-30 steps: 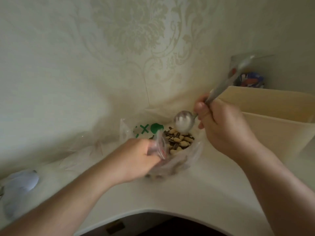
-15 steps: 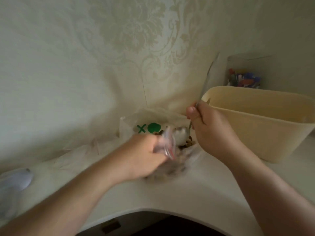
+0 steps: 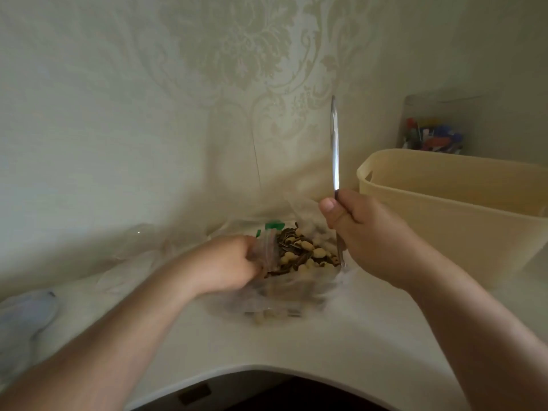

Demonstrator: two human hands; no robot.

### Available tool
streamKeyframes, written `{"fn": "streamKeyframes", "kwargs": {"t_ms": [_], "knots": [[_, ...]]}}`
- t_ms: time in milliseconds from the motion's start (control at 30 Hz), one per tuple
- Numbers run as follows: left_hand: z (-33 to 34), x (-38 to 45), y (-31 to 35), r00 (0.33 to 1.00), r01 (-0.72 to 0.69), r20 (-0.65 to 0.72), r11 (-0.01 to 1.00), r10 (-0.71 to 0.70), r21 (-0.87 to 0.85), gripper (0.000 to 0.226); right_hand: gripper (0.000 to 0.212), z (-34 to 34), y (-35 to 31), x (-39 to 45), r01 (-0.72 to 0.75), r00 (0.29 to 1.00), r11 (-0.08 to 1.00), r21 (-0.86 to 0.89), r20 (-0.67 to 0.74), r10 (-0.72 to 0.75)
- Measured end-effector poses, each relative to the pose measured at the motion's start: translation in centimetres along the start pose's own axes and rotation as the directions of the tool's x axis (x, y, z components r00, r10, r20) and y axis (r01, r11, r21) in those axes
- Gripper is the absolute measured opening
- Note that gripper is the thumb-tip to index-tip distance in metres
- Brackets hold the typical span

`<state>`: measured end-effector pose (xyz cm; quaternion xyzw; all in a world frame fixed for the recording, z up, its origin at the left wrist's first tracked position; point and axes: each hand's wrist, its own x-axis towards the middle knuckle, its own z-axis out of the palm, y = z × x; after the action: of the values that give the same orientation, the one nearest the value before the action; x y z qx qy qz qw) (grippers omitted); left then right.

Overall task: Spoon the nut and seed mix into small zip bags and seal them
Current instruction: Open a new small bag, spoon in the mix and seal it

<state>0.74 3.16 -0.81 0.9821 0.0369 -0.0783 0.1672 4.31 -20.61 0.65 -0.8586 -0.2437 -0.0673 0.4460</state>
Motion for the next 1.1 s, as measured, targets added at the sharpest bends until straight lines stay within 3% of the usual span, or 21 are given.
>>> {"fn": "streamKeyframes", "kwargs": {"t_ms": [167,300,433,533,667,767,900,1100], "knots": [[1.1,1.8,0.2,0.966,-0.122,-0.244,0.984,0.088,-0.132,0.005,0.038,0.7,1.0,0.4,-0.010,1.000,0.997,0.076,-0.008,0.011],[0.5,3.5,0.0,0.962,-0.177,-0.242,0.963,0.126,-0.205,0.008,0.036,1.1,1.8,0.9,-0.003,0.993,0.990,0.140,-0.114,0.019],[-1.9,4.4,0.9,0.927,-0.283,-0.330,0.908,0.177,-0.308,0.010,0.032,0.8,1.5,0.9,0.082,0.976,0.989,0.120,-0.209,-0.055],[-2.2,4.9,1.8,0.907,-0.369,-0.329,0.870,0.261,-0.327,0.023,0.037,1.2,1.4,0.9,0.082,0.969,0.985,0.153,-0.243,-0.043],[-0.1,5.6,0.4,0.914,-0.371,-0.276,0.890,0.299,-0.264,0.047,0.036,1.6,1.5,1.0,0.070,0.973,0.972,0.224,-0.231,-0.017],[0.6,5.5,-1.1,0.898,-0.425,-0.284,0.826,0.335,-0.371,0.062,0.026,1.9,1.8,1.0,0.125,0.967,0.980,0.157,-0.240,-0.085],[1.0,4.9,-1.9,0.878,-0.478,-0.299,0.671,0.373,-0.567,0.057,0.021,2.7,1.7,0.9,0.144,0.962,0.986,0.088,-0.248,-0.119],[1.2,3.5,-2.9,0.827,-0.509,-0.427,0.811,0.367,-0.289,0.045,0.023,3.1,1.8,0.6,0.190,0.952,0.982,0.016,-0.249,-0.180]]}}
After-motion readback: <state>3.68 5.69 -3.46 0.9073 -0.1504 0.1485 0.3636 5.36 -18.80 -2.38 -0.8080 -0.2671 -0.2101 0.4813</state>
